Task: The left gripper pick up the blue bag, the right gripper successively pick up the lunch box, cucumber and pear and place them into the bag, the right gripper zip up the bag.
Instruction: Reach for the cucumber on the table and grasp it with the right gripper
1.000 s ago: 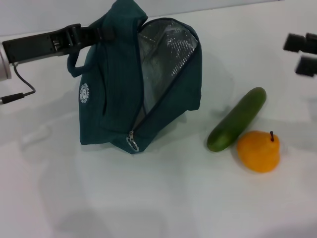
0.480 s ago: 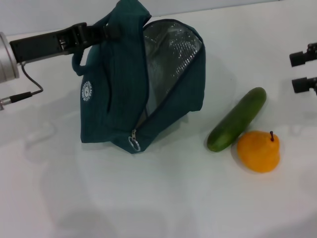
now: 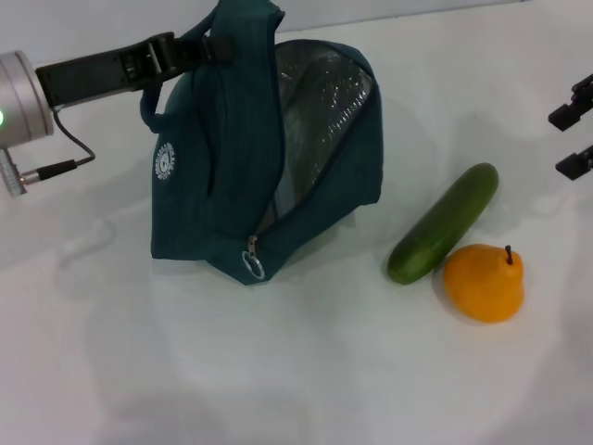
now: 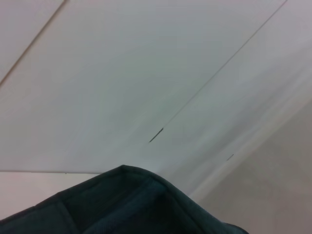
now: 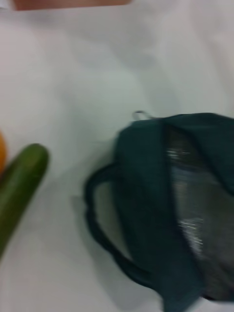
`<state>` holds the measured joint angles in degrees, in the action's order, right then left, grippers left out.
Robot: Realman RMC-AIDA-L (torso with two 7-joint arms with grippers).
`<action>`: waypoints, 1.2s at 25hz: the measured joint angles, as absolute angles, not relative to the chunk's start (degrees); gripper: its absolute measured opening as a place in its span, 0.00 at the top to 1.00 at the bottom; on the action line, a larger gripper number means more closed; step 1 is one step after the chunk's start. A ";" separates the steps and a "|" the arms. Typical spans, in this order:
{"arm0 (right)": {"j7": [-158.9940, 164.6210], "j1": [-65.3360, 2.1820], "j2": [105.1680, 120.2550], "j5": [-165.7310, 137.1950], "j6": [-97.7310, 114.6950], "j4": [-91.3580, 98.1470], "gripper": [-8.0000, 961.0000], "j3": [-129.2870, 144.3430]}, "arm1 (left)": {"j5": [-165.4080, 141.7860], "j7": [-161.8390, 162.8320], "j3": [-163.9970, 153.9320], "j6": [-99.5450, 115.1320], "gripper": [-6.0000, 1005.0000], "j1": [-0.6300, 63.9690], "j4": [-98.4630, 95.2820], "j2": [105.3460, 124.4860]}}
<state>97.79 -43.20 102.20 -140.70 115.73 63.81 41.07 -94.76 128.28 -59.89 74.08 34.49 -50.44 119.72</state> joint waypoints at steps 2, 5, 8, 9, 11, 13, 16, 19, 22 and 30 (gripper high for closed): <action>98.16 -45.34 102.41 -144.09 115.65 63.09 0.28 43.44 | -94.49 127.48 -59.90 73.67 0.93 34.63 -49.50 119.79; 98.24 -47.54 103.12 -147.49 115.22 61.88 0.28 45.91 | -92.72 125.28 -59.96 73.15 0.93 35.01 -47.01 119.89; 98.12 -48.00 104.04 -149.19 113.09 61.78 0.28 49.19 | -90.96 123.35 -59.96 73.12 0.93 35.13 -45.45 119.89; 98.11 -47.92 104.64 -150.42 110.52 61.81 0.27 52.37 | -90.70 123.00 -59.96 73.12 0.93 35.13 -45.18 119.88; 98.11 -47.79 105.13 -151.29 109.37 61.85 0.27 53.91 | -90.58 122.81 -59.96 73.11 0.93 35.10 -45.04 119.82; 97.95 -47.64 106.38 -153.21 107.47 62.19 0.26 55.64 | -90.56 122.72 -59.94 73.07 0.93 35.01 -45.02 119.77; 97.36 -47.66 107.71 -155.00 105.27 62.34 0.25 56.69 | -90.56 122.32 -59.94 72.62 0.93 34.88 -45.00 119.73; 96.31 -47.45 108.41 -155.50 102.92 62.75 0.25 58.13 | -90.57 122.06 -59.87 72.41 0.93 34.75 -45.00 119.70; 95.04 -47.29 109.04 -155.79 100.47 63.06 0.25 60.46 | -90.65 122.01 -59.66 72.08 0.93 34.66 -45.00 119.63; 89.48 -47.33 112.53 -157.56 94.77 62.86 0.24 66.03 | -90.91 121.77 -59.58 69.79 0.93 34.62 -44.99 119.52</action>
